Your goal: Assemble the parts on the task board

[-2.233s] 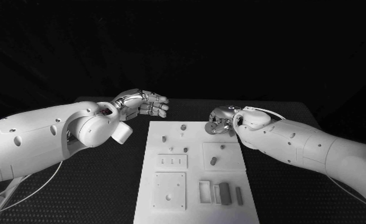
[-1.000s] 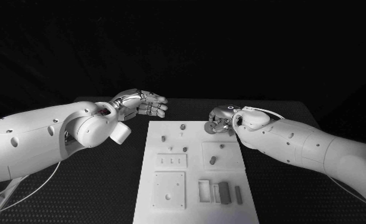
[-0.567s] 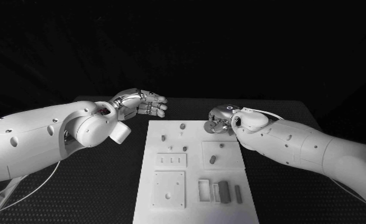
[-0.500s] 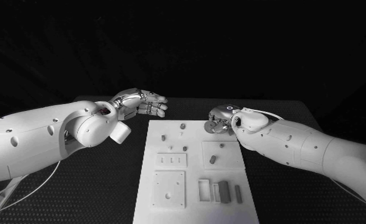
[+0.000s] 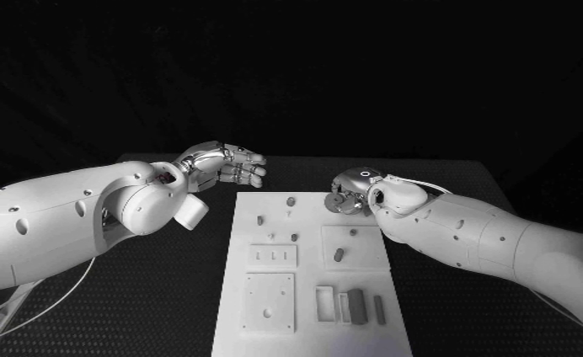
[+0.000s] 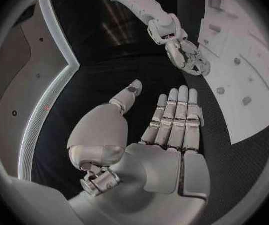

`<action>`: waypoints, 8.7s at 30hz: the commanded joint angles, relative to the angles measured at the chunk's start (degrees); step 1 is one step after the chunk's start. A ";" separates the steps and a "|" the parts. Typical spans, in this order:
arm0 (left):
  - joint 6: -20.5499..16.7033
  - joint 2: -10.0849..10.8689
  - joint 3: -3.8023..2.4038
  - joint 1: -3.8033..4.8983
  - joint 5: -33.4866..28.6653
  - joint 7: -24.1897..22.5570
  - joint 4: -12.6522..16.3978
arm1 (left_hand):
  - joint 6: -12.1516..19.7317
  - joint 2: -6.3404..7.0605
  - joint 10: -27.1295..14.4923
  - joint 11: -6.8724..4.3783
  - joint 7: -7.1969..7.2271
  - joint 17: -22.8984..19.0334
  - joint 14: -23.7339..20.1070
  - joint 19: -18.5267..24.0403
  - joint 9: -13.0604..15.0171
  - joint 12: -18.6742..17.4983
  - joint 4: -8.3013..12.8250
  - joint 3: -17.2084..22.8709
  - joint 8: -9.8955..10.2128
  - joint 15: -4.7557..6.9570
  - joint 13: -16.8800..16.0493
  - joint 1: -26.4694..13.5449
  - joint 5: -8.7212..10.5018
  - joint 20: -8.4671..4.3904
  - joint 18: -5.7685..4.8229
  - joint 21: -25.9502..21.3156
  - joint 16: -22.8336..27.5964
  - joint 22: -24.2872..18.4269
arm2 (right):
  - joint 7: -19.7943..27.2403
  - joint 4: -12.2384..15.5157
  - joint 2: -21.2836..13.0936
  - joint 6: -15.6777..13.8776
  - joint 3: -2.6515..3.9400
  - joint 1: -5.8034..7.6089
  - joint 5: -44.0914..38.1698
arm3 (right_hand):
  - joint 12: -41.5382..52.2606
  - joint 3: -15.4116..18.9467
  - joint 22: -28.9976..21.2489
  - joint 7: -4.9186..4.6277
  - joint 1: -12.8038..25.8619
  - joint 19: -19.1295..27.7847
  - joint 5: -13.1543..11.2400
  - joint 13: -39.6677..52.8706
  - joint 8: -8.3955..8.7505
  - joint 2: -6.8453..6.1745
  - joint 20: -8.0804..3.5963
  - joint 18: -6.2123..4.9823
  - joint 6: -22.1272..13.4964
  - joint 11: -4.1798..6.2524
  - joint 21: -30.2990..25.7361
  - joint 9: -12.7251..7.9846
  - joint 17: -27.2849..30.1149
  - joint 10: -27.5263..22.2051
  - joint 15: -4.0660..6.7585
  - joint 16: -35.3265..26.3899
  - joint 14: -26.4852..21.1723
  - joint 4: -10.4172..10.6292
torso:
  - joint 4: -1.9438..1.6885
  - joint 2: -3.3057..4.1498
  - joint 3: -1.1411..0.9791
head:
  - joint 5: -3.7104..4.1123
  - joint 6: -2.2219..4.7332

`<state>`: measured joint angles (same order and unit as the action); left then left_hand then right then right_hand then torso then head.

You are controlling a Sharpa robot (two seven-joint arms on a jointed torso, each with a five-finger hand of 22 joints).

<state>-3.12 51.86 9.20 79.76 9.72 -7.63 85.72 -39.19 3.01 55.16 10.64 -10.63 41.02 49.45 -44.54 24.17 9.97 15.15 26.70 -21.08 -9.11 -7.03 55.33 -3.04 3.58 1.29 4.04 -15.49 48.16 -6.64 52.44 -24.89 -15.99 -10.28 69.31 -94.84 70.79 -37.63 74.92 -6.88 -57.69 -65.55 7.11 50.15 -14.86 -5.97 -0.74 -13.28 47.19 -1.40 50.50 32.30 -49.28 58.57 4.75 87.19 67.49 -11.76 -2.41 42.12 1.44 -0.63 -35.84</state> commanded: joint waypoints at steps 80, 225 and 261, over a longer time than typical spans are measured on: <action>0.29 -0.31 -0.07 0.10 1.06 0.04 1.11 | 0.41 0.06 -0.14 0.18 -2.77 0.22 -0.01 0.45 -0.08 -0.36 -0.03 -0.12 0.07 -0.10 0.08 -0.16 0.21 -0.08 -0.40 -0.12 0.47 -0.17 | -7.43 7.37 7.50 -1.77 -1.43 -0.59 -7.24 | -0.87 -0.61 0.92 0.28 0.40 -1.32 0.08 -0.95 -0.19 -2.21 -1.06 -1.72 8.54 1.19 0.00 0.34 0.54 1.61 1.06 -0.48 1.45 1.49 | -0.46 0.20 0.08 | -0.20 0.51; 1.50 -1.41 0.41 -1.61 3.18 -1.13 -4.21 | -1.56 -0.72 1.83 -0.66 -1.96 1.00 0.77 -0.15 0.20 0.34 1.00 -0.02 -0.92 0.16 -0.95 1.29 0.22 -0.31 -0.43 -0.01 0.62 -0.21 | 17.04 3.09 -12.49 -1.50 2.27 -2.89 18.76 | -0.96 0.15 1.22 -1.19 -3.34 1.46 0.07 -0.43 4.14 -2.88 0.80 -1.72 -1.00 -0.27 -1.70 -3.48 0.07 -2.42 -0.34 -1.50 -1.98 -2.26 | 1.61 -0.67 -2.55 | -1.61 0.47; 1.54 -1.29 0.40 -1.59 3.18 -0.70 -3.72 | -1.48 -0.66 1.79 -0.63 -2.02 1.07 0.75 -0.14 0.14 0.24 0.75 -0.22 -0.83 0.14 -1.03 0.93 0.22 -0.30 -0.47 -0.04 0.73 -0.25 | 17.35 0.77 -10.53 -1.41 2.27 -3.88 19.63 | -0.60 0.28 1.21 -1.39 -3.02 1.27 0.12 -0.34 1.20 -0.18 0.70 -1.72 2.97 -0.46 -1.28 -2.24 -0.04 -2.09 -0.54 -1.10 -1.73 -3.32 | 1.06 0.05 -2.95 | -1.37 0.40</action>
<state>-2.49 50.66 9.63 78.14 12.77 -7.86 81.88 -40.43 2.03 57.32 10.12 -10.84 42.04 50.17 -44.33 24.37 10.40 15.89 26.81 -22.01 -8.81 -7.99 56.31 -3.04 3.38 1.28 4.04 -15.04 47.98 10.39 53.26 -35.49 -17.75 -7.96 65.54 -75.26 69.89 -37.33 74.92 -7.29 -60.87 -64.27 7.10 49.73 -13.47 -6.70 0.13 -13.31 46.20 -1.94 48.88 30.00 -49.26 57.24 4.04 85.81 65.39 -14.62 -1.27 42.18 -1.51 -2.03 -35.45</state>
